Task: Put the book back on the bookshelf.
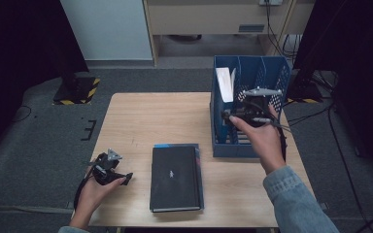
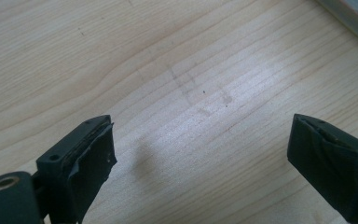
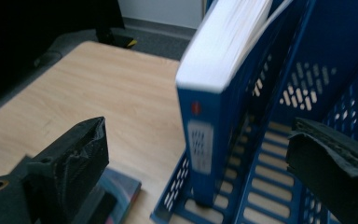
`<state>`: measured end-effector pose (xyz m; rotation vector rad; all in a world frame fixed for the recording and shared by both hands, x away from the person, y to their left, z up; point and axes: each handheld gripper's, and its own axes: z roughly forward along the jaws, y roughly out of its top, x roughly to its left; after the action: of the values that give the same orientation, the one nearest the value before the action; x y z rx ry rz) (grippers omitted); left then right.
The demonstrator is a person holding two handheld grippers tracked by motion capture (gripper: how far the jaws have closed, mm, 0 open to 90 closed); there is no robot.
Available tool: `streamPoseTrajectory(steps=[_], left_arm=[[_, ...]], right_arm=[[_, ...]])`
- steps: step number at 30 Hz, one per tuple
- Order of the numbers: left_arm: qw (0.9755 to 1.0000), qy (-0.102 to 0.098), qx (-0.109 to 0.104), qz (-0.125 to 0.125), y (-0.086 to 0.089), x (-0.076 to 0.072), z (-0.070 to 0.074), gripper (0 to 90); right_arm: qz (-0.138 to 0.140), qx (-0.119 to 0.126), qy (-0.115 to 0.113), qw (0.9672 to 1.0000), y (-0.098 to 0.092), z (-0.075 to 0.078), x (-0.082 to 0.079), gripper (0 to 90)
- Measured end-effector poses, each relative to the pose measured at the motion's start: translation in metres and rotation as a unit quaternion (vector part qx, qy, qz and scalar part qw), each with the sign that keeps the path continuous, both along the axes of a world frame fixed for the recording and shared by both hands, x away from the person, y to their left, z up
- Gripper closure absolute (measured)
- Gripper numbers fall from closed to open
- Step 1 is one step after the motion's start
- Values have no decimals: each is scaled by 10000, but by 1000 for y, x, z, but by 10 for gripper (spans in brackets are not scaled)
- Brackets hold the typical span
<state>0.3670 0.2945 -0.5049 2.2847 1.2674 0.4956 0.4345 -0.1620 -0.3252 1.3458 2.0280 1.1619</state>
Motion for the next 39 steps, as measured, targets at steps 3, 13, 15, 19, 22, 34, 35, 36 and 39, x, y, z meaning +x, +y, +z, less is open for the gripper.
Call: streamPoseTrajectory(steps=[3, 13, 15, 19, 22, 34, 35, 36, 39], left_arm=[[10000, -49, 41, -20, 0, -1, 1, 64], [9988, -396, -232, -163, 3, -6, 7, 35], [9985, -422, -283, -210, 3, -7, 8, 34], [9974, -318, -647, -60, 3, -10, 9, 44], [9948, -341, -961, -42, -4, -13, 11, 45], [9916, -504, -1172, -195, -23, -22, 17, 50], [9902, -534, -1270, -225, -23, -24, 18, 50], [9900, -537, -1276, -262, -24, -25, 19, 50], [9892, -566, -1308, -329, -26, -29, 22, 56]], right_arm=[[127, -61, 51, 9999, 0, -16, -14, 81], [516, -40, 334, 9981, 11, -68, -44, 113], [623, -43, 300, 9976, 17, -71, -49, 123], [963, -72, 238, 9950, 30, -81, -56, 130], [1142, -69, 276, 9930, 40, -90, -61, 130], [1435, 235, 506, 9881, 67, -117, -65, 141], [1499, 270, 584, 9866, 68, -119, -66, 143], [1543, 280, 573, 9860, 70, -120, -67, 151], [1690, 333, 567, 9834, 72, -123, -69, 166]])
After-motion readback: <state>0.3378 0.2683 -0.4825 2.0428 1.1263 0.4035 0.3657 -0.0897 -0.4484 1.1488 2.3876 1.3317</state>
